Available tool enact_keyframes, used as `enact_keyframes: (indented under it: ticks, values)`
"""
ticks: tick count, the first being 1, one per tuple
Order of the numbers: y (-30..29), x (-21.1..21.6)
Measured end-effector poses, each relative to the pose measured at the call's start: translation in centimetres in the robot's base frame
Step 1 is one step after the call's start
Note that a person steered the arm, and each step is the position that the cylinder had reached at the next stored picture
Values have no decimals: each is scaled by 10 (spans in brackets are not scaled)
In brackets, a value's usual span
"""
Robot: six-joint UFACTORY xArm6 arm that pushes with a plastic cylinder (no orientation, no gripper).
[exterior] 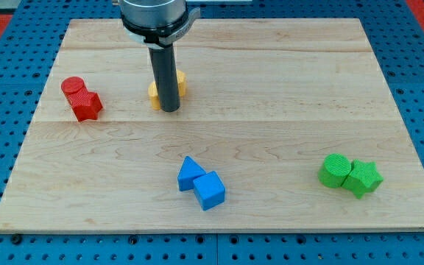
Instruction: Push the yellow heart diagonally to the bottom left side of the hexagon
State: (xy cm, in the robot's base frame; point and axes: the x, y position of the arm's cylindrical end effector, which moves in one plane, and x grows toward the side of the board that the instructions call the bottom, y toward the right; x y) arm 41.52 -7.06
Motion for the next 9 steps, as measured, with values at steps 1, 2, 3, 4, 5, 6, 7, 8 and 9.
enact_keyframes:
  ticks: [1, 2, 3, 4, 5, 6, 7, 8, 9]
  values:
    - [0, -2]
    - [0, -15]
    - [0, -39]
    - [1, -59]
    - [1, -70]
    - [1, -71]
    - [1, -78]
    - [1, -92]
    - [1, -92]
